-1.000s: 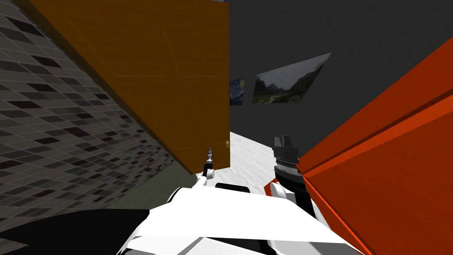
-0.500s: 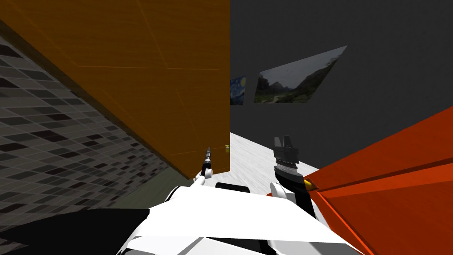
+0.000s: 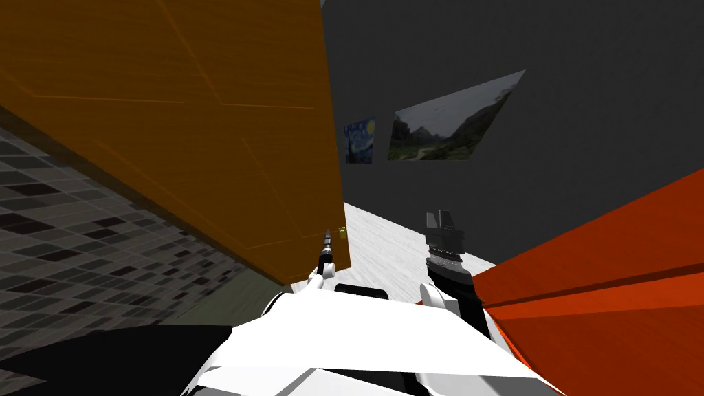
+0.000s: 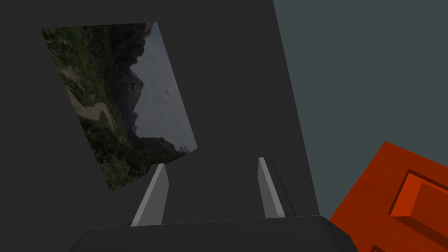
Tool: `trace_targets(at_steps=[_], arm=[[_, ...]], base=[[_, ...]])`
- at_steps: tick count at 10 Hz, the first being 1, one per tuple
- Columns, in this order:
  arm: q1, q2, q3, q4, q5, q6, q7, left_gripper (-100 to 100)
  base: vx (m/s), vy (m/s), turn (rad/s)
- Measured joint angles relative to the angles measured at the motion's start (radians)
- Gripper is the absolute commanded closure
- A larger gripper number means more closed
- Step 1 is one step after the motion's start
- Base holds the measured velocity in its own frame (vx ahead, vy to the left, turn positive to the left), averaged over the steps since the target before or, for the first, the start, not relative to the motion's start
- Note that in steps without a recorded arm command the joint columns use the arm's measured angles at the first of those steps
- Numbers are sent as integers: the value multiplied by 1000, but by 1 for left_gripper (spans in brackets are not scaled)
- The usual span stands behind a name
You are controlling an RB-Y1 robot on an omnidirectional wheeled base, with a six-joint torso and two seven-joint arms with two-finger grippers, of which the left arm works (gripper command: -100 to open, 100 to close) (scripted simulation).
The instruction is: Push the door open
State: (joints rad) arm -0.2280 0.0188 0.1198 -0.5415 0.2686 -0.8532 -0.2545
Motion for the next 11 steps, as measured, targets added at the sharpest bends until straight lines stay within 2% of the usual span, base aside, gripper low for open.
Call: trace_targets(at_steps=[1,2,3,4,5,6,11], arm=[[-7,-10,1,10,1,-2,-1,-100],[-16,-11,3,27,2,-9,0,-100],[0,-30,2,-5,0,3,-3,-100],[-14,-36,2,15,1,1,0,-100],[-30,-49,4,48,3,-16,4,-100],[-32,-51,4,52,3,-19,5,100],[-30,-54,1,50,1,-12,4,100]], base=[[30,-32,18],[38,-87,-59],[31,-106,-26],[37,-159,-33],[20,-83,2],[-4,13,4],[-4,12,-8]])
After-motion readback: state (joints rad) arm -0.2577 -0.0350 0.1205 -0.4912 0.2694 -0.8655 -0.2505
